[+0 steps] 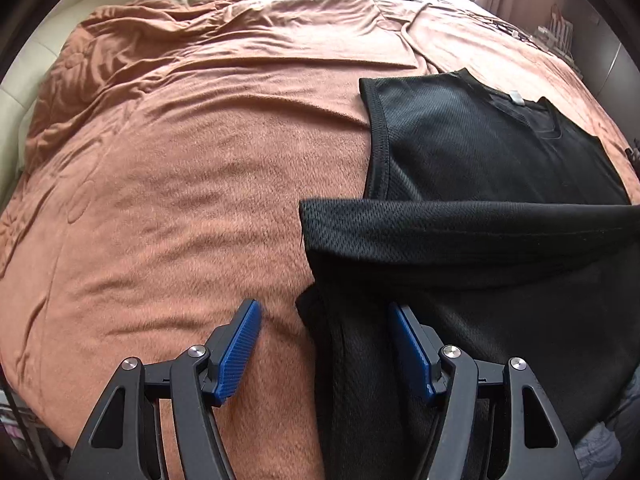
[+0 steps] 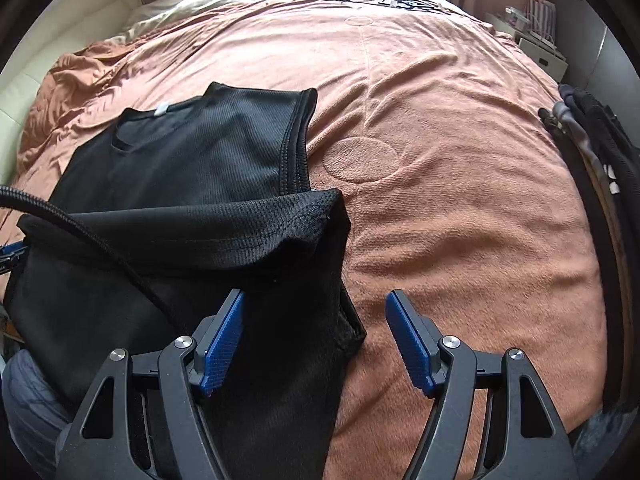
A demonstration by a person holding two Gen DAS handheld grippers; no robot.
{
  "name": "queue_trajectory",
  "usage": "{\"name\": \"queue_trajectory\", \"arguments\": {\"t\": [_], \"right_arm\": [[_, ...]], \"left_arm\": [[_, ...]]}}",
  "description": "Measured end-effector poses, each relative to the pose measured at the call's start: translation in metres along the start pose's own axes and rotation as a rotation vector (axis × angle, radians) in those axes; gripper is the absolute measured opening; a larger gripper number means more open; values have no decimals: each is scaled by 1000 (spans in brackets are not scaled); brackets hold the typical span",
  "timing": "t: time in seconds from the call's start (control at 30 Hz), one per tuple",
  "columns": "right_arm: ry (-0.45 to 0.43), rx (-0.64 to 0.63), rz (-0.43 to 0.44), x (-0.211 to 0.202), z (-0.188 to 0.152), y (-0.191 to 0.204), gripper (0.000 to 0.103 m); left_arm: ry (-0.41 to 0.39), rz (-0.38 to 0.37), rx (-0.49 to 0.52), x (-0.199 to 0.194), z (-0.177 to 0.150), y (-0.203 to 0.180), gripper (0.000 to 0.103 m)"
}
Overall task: Fold small clothes
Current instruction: 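Lower the folded layer and open both grippers to release it, then close the left gripper on the folded edge while the right gripper grips it too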
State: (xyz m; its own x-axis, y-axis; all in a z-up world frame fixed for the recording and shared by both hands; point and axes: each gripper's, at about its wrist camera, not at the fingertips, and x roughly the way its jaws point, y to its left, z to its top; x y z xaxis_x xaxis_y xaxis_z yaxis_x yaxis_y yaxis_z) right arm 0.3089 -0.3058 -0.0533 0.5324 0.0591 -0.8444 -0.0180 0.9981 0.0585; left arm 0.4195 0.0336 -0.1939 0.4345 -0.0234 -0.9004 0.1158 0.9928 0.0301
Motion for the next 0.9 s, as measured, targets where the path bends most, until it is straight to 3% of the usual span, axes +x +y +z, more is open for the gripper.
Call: {"name": "queue_trajectory", "arguments": {"t": [0.23, 0.5, 0.6, 0.67, 0.7, 0.9], "right_arm": [[-1, 4, -26, 38, 25, 2, 70], [-31, -17, -60, 60, 51, 2, 69], [-53, 22, -46, 59, 57, -4, 64], [-67, 62, -21, 56, 58, -11, 58], [-71, 81, -1, 55, 57, -15, 57], [-66, 93, 72, 51, 45, -23, 55]], "left_arm": [[-14, 22, 2, 15, 31, 1, 68], [-31, -15, -5, 30, 60, 0, 67], [-36, -67, -57, 31, 65, 7, 55], [-44, -74, -89, 30, 66, 11, 34], [-48, -74, -105, 30, 65, 13, 31], [-50, -141, -141, 29, 58, 20, 29]]}}
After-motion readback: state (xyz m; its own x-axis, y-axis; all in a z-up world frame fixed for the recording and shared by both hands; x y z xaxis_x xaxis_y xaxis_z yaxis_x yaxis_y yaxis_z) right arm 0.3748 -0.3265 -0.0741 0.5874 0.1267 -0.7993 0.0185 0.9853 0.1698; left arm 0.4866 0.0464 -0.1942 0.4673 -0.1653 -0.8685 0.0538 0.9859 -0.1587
